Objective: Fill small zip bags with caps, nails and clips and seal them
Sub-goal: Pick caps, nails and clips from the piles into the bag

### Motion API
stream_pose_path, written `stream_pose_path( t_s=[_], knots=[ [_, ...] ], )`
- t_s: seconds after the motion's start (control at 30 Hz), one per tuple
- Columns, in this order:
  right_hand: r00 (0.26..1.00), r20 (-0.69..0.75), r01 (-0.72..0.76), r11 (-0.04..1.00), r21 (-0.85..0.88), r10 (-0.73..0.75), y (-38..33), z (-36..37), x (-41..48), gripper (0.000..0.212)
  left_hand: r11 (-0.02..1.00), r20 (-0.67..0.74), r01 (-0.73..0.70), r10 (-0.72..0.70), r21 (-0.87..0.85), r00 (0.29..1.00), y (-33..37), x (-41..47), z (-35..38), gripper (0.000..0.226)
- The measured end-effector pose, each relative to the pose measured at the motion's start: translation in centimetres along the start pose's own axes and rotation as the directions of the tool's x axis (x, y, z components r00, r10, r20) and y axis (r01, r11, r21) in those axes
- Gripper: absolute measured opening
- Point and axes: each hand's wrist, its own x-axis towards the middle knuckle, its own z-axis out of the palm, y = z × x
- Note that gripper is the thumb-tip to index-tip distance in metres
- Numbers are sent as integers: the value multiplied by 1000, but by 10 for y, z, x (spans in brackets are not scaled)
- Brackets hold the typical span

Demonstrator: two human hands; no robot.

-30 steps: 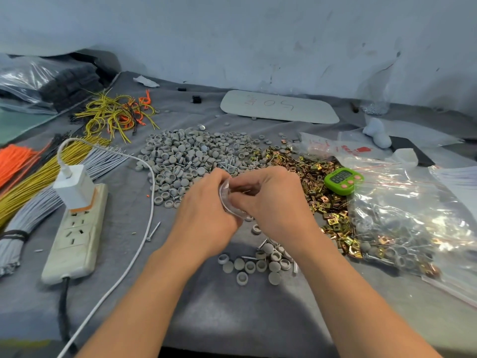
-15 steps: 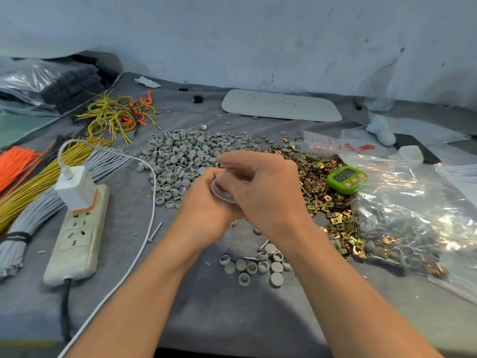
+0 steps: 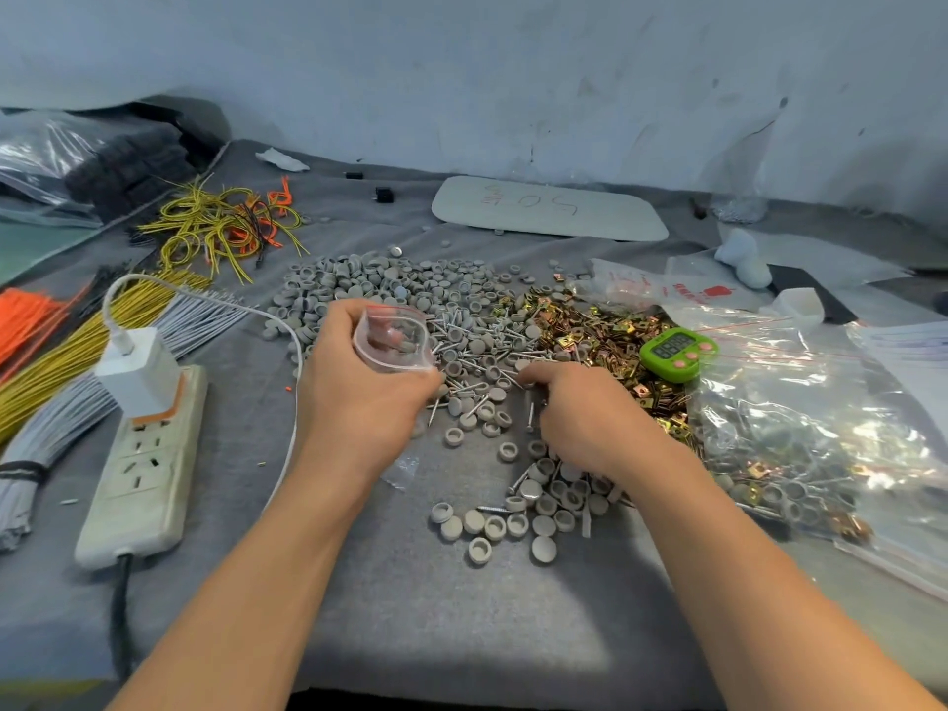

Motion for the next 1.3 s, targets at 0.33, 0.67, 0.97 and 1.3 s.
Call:
stream_pose_path(
  t_s=[0.33,0.67,0.97,1.3],
  knots=[
    [987,-135,88,995,-40,-93,9,8,-1,21,966,-25,-112,121,232,992,-1,2,6,44],
    [987,-43,151,983,-101,-156,5,2,-9,13,953,0,-139,145,271,989,-5,-1,9,47],
    [981,-172,37,956,-293,-90,14,4,-14,28,949,3,-132,137,286,991,-4,-2,8,46],
    [966,-255,27,999,-30,-34,19,-2,-15,13,946,28,-136,134,294,991,-4,-3,6,47]
  ],
)
